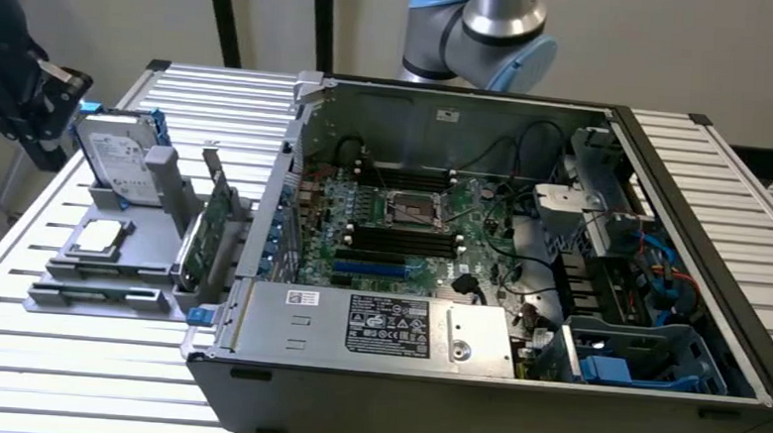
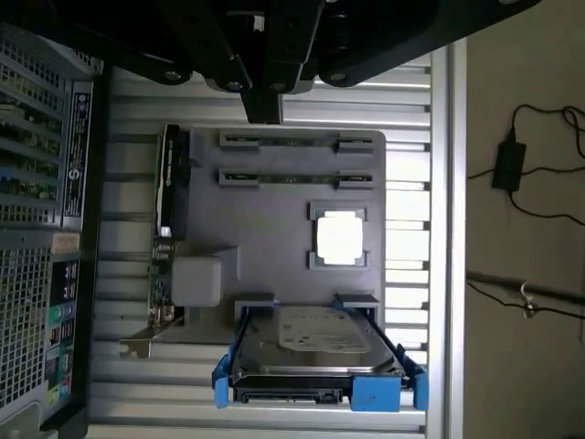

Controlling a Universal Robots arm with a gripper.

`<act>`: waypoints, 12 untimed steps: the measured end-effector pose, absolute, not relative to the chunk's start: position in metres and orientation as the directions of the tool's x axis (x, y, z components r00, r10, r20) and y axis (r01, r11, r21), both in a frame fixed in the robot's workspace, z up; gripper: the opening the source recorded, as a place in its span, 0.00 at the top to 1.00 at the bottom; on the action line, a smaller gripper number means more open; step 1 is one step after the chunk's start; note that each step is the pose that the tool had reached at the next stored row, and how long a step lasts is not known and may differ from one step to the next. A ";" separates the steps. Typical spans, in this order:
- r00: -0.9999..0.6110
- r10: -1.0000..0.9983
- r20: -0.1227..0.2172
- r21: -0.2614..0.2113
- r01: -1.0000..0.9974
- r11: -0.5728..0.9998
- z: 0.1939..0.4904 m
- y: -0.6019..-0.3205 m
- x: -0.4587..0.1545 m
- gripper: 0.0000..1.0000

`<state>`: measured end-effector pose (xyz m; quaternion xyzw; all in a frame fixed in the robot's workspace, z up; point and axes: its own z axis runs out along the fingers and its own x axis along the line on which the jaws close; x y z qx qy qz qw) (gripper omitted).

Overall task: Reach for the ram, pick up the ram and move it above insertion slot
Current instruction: 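Reach for the ram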

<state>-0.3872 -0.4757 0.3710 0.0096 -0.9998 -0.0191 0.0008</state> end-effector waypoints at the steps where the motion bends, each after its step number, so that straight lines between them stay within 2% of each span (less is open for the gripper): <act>1: -1.000 -0.019 0.001 0.038 -0.019 0.999 0.370 -0.480 -0.387 0.89; 5: -1.000 -0.019 0.002 0.038 -0.019 0.999 0.367 -0.498 -0.387 0.89; 12: -0.998 -0.068 0.002 0.038 -0.068 0.997 0.367 -0.499 -0.387 0.89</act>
